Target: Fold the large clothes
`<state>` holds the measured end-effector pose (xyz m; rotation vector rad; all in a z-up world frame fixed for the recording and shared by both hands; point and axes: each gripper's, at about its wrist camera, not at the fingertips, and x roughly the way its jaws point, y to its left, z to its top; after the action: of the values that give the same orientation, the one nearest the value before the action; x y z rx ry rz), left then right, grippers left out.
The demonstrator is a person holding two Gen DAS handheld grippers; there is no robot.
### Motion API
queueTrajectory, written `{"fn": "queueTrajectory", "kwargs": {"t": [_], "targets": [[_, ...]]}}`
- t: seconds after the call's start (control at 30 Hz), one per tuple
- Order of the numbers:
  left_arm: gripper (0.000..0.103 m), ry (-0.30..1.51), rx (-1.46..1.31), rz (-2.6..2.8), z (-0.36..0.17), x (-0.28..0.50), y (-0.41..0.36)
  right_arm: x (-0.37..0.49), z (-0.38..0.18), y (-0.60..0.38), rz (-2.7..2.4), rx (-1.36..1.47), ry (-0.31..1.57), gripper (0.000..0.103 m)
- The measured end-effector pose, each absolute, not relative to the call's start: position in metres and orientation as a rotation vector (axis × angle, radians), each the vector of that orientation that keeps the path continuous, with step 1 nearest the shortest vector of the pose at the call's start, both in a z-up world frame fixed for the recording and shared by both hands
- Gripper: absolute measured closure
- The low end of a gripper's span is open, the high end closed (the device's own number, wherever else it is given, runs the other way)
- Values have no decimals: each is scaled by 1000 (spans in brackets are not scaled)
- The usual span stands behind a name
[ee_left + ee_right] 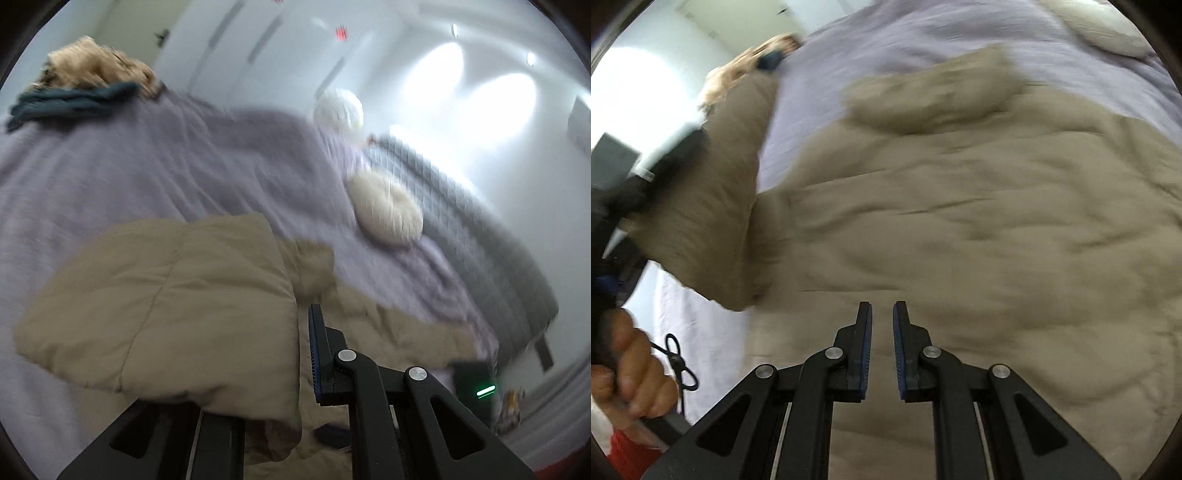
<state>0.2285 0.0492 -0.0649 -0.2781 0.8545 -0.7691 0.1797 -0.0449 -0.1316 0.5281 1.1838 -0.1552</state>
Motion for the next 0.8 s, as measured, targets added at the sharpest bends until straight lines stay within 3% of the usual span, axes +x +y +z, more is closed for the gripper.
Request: {"fn": "queueTrajectory", "kwargs": {"t": [0.17, 0.33, 0.37, 0.4, 0.43, 0.6, 0.63, 0.67, 0.73, 0.8], "targets": [[89, 990, -138, -734, -121, 222, -7, 143, -143, -96, -265, 568, 1195, 90], [85, 1048, -56, -702, -162, 211, -9, 140, -150, -107, -278, 582, 1206, 90], [58, 1063, -73, -704, -162, 208, -5, 138, -150, -107, -276, 582, 1208, 90], [17, 1066, -84, -698, -162, 207, -4, 137, -151, -107, -272, 582, 1209, 90], [8, 1030, -106, -668, -155, 202, 5, 139, -151, -107, -264, 580, 1209, 90], [7, 966, -116, -633, -126, 190, 41, 144, -141, -89, -212, 516, 1212, 88], [7, 949, -127, -610, -121, 189, 55, 149, -136, -81, -192, 477, 1208, 76], [7, 933, -137, -578, -117, 188, 71, 153, -130, -71, -171, 428, 1196, 49], [7, 919, -152, -504, -113, 193, 96, 164, -115, -46, -118, 307, 1143, 13], [7, 930, -199, -419, -115, 203, 131, 173, -103, -19, -60, 179, 1093, 13]]}}
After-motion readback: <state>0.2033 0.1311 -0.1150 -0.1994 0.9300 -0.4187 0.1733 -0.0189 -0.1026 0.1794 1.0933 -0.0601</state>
